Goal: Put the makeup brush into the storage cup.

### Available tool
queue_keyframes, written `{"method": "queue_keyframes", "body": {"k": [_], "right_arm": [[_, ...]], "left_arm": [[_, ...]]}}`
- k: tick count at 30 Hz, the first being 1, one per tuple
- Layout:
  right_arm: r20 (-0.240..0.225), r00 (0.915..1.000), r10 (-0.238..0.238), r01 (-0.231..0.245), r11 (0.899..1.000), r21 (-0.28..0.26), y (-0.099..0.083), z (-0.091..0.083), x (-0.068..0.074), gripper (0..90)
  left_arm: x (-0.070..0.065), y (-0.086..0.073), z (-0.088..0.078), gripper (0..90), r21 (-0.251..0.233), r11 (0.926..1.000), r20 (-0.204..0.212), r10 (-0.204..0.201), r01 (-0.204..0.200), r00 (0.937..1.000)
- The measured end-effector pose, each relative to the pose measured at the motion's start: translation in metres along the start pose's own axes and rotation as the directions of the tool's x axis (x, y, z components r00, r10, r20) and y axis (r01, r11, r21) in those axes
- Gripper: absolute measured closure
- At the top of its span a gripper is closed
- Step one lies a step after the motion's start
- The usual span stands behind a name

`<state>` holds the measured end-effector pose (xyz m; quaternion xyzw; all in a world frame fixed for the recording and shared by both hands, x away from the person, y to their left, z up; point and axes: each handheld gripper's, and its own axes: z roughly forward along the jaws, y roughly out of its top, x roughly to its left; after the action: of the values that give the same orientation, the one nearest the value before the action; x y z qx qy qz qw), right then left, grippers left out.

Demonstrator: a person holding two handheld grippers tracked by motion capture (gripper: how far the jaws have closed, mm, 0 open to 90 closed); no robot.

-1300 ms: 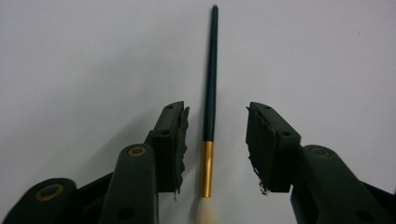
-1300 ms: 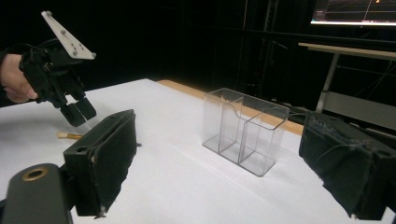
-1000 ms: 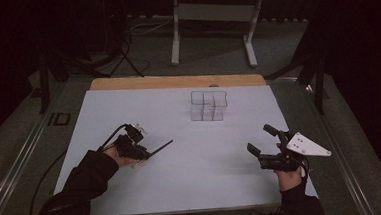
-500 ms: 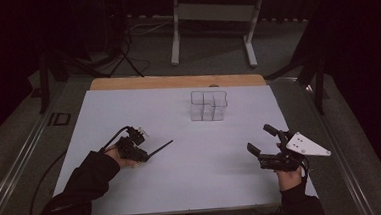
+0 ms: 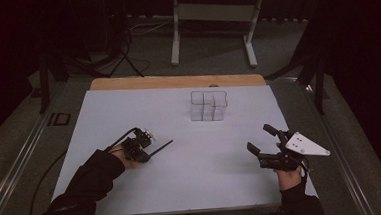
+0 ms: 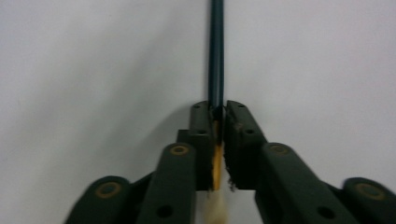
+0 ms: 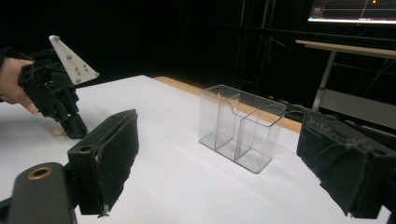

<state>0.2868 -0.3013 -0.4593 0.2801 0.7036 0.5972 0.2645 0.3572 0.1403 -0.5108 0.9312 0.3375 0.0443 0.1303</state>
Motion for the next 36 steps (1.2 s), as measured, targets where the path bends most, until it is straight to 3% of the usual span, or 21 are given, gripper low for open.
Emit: {"method": "queue_keyframes", "body": {"k": [2, 5, 6, 9, 10, 12, 21, 25, 26, 27, 35, 36], "right_arm": [[0.0, 1.0, 0.001, -0.001, 1.0, -0.002, 0.0, 0.0, 0.0, 12.5], [0.001, 1.0, 0.003, -0.003, 1.0, -0.002, 0.0, 0.0, 0.0, 12.5], [0.001, 1.0, 0.003, -0.003, 1.0, -0.001, 0.0, 0.0, 0.0, 12.5], [0.001, 1.0, 0.005, -0.005, 1.0, -0.001, 0.0, 0.0, -0.001, 12.5], [0.001, 1.0, 0.005, -0.005, 1.0, -0.001, 0.0, 0.0, -0.001, 12.5], [0.005, 1.0, 0.006, -0.006, 1.0, -0.003, 0.0, 0.0, -0.001, 12.5], [0.008, 0.9998, 0.017, -0.017, 1.0, -0.001, -0.001, 0.0, -0.002, 12.5], [0.009, 0.9999, 0.015, -0.015, 1.0, -0.002, -0.001, 0.0, -0.002, 12.5], [0.008, 0.9998, 0.016, -0.016, 1.0, -0.002, -0.001, 0.0, -0.002, 12.5], [0.007, 0.9998, 0.017, -0.017, 1.0, -0.002, -0.001, 0.0, -0.002, 12.5], [0.01, 0.9999, 0.014, -0.014, 1.0, 0.003, -0.001, 0.001, -0.002, 12.5], [0.008, 0.9999, 0.013, -0.013, 1.0, 0.003, -0.001, 0.001, -0.002, 12.4]], "left_arm": [[-0.002, 0.002, 0.0, 83.6, 0.013, 0.9997, -0.01, 0.022, -0.021, 0.9997], [0.003, 0.0, 0.0, 84.1, 0.0, 0.9998, 0.017, 0.017, -0.017, 0.9997], [0.004, -0.001, 0.0, 84.1, -0.009, 1.0, 0.028, -0.001, 0.001, 0.9996], [0.005, -0.004, -0.001, 84.1, -0.026, 0.9993, 0.036, 0.027, -0.027, 0.999], [0.008, -0.005, -0.001, 84.1, -0.034, 0.9994, 0.059, 0.004, -0.002, 0.9983], [0.009, -0.006, -0.003, 84.3, -0.038, 0.9993, 0.072, -0.004, 0.007, 0.9974], [0.004, -0.003, -0.017, 84.2, -0.056, 0.9984, 0.074, 0.017, -0.013, 0.9971], [0.006, -0.002, -0.024, 84.2, -0.073, 0.9973, 0.097, 0.018, -0.011, 0.9951], [0.006, -0.002, -0.026, 84.2, -0.081, 0.9967, 0.074, 0.02, -0.014, 0.9971], [0.007, -0.001, -0.028, 84.2, -0.081, 0.9967, 0.076, 0.016, -0.01, 0.997], [0.005, 0.003, -0.046, 84.2, -0.123, 0.9916, 0.1, 0.052, -0.039, 0.9937], [0.004, 0.003, -0.048, 84.2, -0.126, 0.9907, 0.088, 0.063, -0.052, 0.9941]]}}
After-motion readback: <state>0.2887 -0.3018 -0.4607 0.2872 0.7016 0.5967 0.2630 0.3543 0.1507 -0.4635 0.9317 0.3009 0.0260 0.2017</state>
